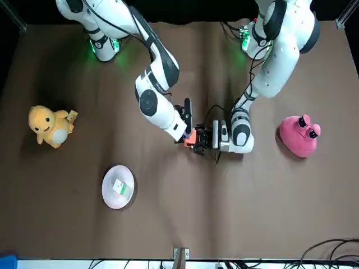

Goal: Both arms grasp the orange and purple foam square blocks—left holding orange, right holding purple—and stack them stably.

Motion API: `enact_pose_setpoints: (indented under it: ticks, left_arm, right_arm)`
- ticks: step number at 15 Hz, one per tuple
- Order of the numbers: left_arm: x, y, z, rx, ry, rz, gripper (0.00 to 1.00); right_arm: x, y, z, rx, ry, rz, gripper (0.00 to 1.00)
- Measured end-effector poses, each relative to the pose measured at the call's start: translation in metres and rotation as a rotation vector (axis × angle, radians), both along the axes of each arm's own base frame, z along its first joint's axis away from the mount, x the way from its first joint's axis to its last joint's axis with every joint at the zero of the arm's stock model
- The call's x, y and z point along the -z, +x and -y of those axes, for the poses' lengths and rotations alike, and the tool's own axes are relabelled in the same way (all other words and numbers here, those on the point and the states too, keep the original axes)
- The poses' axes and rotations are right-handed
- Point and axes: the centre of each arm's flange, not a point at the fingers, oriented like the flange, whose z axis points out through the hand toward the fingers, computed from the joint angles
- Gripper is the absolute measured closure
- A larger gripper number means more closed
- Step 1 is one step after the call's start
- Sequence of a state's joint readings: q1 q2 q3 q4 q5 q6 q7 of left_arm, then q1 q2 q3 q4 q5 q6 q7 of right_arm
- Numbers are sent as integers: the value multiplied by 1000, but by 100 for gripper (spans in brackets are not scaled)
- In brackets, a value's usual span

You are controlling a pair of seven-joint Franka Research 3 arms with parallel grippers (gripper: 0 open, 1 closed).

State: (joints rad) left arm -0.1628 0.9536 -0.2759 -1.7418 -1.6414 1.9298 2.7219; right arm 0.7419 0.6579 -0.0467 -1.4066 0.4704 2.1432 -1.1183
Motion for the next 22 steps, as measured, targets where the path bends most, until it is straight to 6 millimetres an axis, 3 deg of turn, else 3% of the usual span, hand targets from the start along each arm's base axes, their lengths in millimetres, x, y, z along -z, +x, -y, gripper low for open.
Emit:
enact_pose_setpoints:
  ticks: [7,14,22]
  left_arm:
    - [22,-7,8,-2,8,-24,40]
    - [21,-6,11,-7,19,-19,40]
    - [18,-5,14,-9,39,-5,40]
  right_arm:
    - [7,-7,-10,8,-7,-13,34]
    - [36,-6,-11,15,-25,-20,35]
    - [46,-3,-15,-2,-46,12,34]
